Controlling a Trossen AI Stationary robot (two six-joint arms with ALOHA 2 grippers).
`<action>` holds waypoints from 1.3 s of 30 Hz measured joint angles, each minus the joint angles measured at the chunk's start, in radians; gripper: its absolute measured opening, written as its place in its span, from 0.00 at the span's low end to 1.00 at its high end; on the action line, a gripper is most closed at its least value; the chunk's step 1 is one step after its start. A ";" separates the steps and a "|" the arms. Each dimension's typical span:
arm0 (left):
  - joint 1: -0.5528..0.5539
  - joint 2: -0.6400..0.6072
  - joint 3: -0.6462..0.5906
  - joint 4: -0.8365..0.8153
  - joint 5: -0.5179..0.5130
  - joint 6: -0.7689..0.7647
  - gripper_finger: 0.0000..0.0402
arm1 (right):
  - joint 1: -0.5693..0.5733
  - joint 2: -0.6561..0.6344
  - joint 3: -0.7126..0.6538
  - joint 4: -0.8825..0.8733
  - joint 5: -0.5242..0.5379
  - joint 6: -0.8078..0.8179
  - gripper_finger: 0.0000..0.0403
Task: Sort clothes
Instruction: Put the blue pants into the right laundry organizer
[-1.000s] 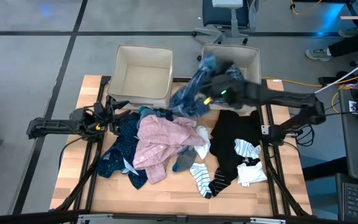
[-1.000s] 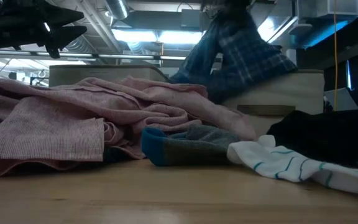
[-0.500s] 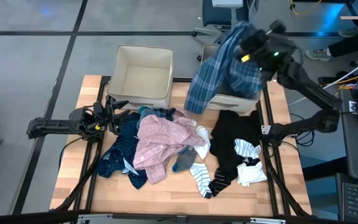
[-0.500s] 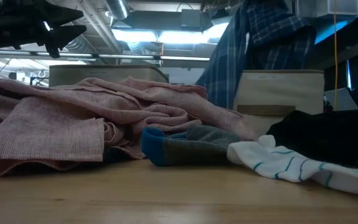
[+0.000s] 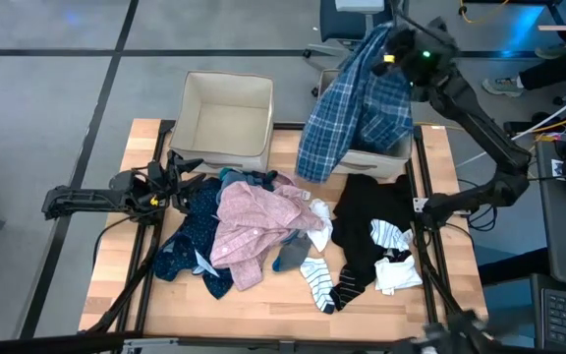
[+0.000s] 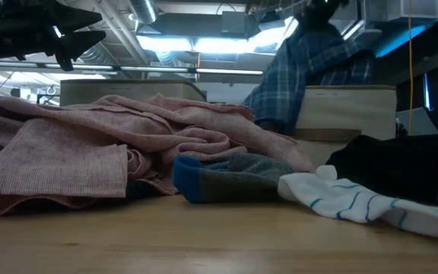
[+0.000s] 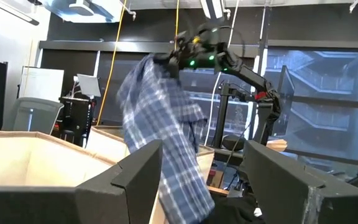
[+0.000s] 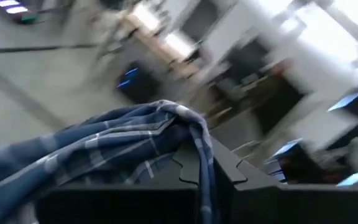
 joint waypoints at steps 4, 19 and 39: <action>0.000 0.000 0.000 0.000 0.000 0.001 0.54 | -0.051 0.040 -0.055 -0.106 -0.102 0.131 0.02; 0.000 0.000 0.000 -0.001 0.000 0.001 0.54 | -0.056 0.097 -0.455 -0.058 -0.166 0.294 0.02; 0.000 -0.001 0.000 0.006 0.000 0.001 0.54 | 0.105 0.022 -0.051 -0.517 -0.195 0.277 0.66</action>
